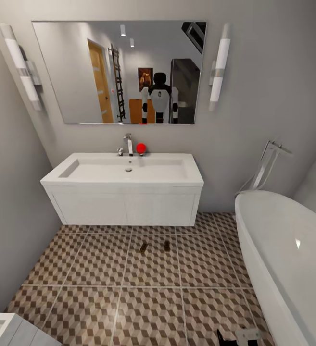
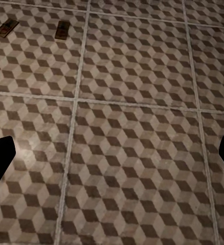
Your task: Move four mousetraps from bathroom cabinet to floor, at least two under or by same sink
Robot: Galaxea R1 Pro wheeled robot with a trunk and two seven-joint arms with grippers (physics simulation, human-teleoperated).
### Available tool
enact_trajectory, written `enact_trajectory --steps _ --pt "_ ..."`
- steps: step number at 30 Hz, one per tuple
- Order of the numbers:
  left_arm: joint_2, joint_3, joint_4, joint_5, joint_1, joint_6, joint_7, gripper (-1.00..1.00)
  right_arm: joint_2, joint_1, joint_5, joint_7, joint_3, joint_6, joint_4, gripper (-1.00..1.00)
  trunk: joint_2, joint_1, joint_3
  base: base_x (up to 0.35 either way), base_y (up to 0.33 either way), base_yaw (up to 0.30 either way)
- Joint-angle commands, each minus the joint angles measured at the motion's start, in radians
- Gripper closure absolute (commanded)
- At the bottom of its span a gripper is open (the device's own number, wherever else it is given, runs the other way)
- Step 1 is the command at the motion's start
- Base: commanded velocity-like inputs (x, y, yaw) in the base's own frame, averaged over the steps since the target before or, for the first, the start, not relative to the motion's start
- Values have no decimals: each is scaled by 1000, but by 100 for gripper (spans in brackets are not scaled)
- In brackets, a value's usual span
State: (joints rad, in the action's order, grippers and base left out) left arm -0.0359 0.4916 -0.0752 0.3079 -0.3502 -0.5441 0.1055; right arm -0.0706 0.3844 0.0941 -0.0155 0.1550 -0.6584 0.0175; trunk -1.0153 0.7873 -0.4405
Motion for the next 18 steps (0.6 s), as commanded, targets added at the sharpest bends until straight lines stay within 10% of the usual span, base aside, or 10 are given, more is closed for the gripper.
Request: enact_trajectory --steps 1,18 --pt "1 8 -3 4 -1 -5 3 -100 0 1 9 -2 9 -3 -1 -100 -1 0 1 0 0 0" --pt "1 8 -3 4 -1 -5 3 -100 0 1 9 -4 9 -2 0 -100 -1 0 27 0 0 0"
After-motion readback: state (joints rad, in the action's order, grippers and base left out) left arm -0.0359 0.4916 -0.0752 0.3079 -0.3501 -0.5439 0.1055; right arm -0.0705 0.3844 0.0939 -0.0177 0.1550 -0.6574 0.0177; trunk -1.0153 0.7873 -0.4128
